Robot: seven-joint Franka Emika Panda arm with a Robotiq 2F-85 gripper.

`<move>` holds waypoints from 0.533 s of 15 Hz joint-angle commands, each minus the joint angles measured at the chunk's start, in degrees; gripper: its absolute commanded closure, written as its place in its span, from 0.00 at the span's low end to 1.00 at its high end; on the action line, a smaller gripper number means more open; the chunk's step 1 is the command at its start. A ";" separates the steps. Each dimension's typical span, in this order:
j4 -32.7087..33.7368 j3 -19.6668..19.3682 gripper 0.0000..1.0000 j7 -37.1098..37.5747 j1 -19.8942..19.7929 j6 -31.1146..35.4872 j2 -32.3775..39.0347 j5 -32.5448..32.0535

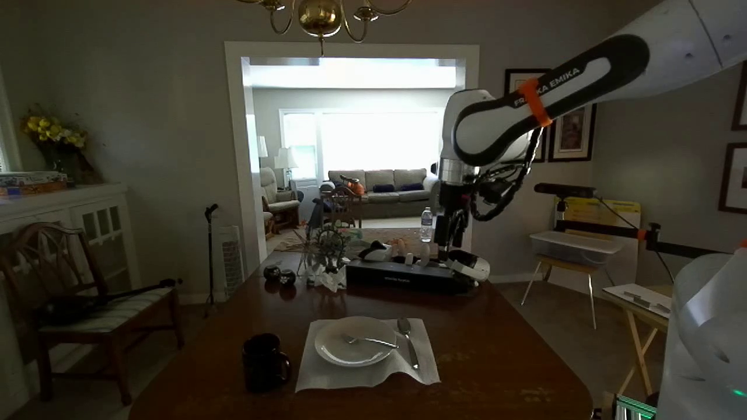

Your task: Put the fork next to the spoon

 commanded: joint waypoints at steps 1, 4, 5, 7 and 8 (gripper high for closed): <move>1.78 -1.17 0.00 -4.10 2.83 6.14 7.75 4.20; 4.26 0.36 0.00 -1.11 3.20 11.28 15.12 6.43; 5.33 1.10 0.00 1.41 2.89 12.49 17.67 6.58; 7.38 2.02 0.00 3.52 2.68 14.63 22.59 6.73; 8.42 2.55 0.00 5.23 2.53 15.48 24.75 6.58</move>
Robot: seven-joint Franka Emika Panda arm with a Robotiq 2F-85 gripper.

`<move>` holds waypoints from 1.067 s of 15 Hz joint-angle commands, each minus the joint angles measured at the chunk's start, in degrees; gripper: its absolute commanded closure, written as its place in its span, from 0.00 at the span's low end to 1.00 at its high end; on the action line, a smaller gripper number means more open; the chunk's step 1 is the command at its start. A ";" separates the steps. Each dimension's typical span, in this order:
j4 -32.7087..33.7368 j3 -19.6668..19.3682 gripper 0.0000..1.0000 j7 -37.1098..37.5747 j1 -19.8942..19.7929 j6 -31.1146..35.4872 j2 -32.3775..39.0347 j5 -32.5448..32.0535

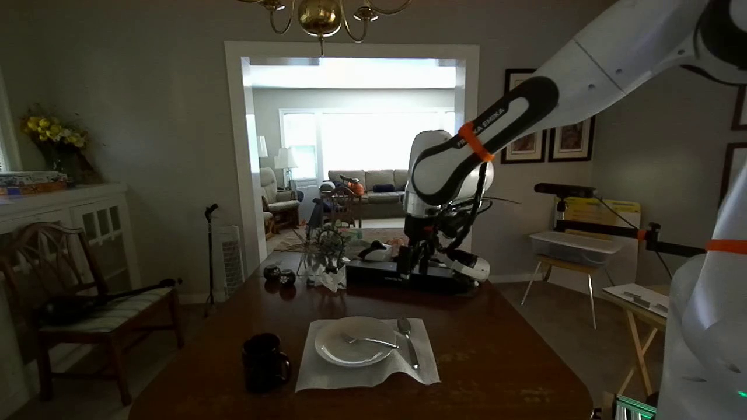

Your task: Put the fork next to the spoon

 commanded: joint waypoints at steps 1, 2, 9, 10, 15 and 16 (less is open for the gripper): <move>5.53 1.79 0.00 5.91 -0.38 2.95 10.18 1.23; 6.70 2.12 0.00 7.63 -0.47 3.39 12.58 1.03; 5.55 2.44 0.00 6.64 -0.97 2.64 10.79 0.19; 5.54 2.43 0.00 6.63 -0.97 2.64 10.64 0.20; 8.73 2.58 0.00 7.40 -0.82 6.20 15.97 2.71; 9.76 2.68 0.00 6.99 -0.84 6.90 17.53 3.91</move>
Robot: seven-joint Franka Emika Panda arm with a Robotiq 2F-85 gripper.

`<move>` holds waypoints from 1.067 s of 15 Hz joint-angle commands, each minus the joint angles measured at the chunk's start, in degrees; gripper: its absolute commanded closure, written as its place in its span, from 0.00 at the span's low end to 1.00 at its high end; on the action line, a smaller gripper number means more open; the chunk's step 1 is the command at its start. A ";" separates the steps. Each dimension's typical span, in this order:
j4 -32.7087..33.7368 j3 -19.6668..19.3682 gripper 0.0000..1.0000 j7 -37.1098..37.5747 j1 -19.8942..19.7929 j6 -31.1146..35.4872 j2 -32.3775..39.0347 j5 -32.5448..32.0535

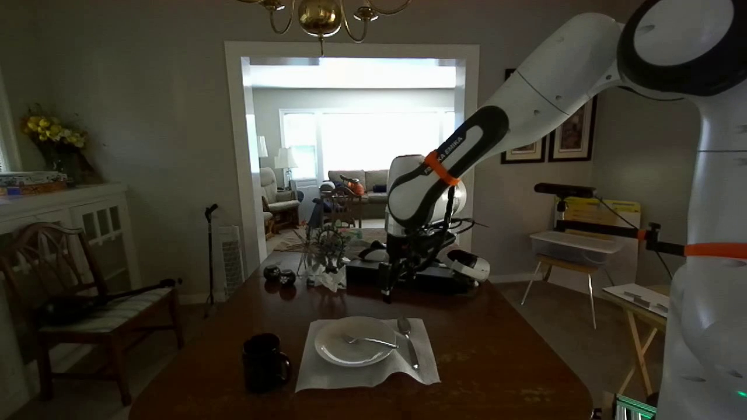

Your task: Put the fork next to the spoon

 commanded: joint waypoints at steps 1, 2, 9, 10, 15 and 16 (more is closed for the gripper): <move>4.92 1.17 0.00 -1.48 -0.59 3.32 7.82 4.69; 5.99 1.51 0.00 -2.65 -0.67 3.31 9.55 5.01; 13.37 4.10 0.00 -7.08 -1.92 4.85 20.41 4.22; 14.15 4.40 0.00 -7.73 -2.12 4.94 21.59 4.08; 16.97 5.62 0.00 -9.32 -3.37 6.09 26.02 4.30; 17.45 5.77 0.00 -9.43 -3.58 6.26 26.69 4.20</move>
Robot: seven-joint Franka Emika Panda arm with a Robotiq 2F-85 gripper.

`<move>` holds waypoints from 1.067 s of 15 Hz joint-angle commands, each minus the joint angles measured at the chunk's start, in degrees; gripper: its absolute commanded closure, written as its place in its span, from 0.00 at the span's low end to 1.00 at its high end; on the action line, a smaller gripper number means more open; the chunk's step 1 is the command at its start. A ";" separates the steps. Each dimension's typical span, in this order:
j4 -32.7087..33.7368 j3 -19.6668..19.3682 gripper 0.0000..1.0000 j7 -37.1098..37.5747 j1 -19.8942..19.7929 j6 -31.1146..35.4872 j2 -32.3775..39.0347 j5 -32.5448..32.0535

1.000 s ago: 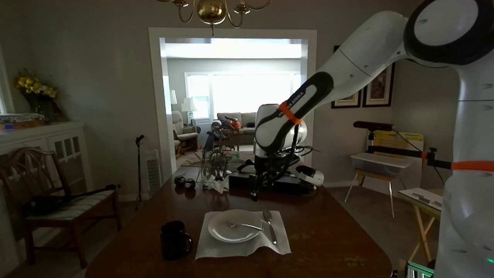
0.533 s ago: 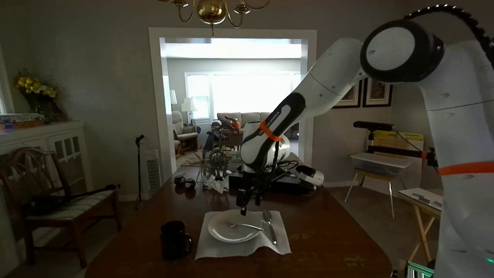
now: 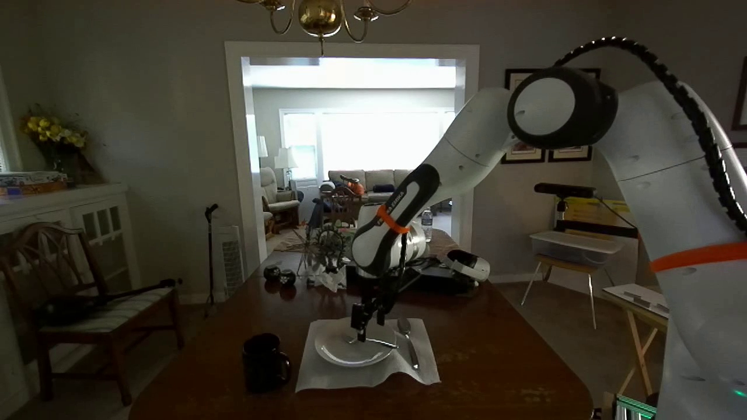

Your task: Put the fork next to the spoon

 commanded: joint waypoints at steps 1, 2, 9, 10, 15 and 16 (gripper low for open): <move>2.76 1.53 0.03 -1.56 -1.67 0.96 3.36 0.37; 3.17 1.72 0.15 -1.60 -1.83 1.15 3.84 0.36; 4.94 2.55 0.58 -1.32 -2.08 0.04 5.36 0.02; 5.02 2.70 0.58 -1.43 -2.15 0.05 5.59 0.11; 5.06 2.71 0.56 -1.28 -2.10 0.18 6.15 -0.15; 5.07 2.66 0.57 -1.26 -2.10 0.23 6.20 -0.20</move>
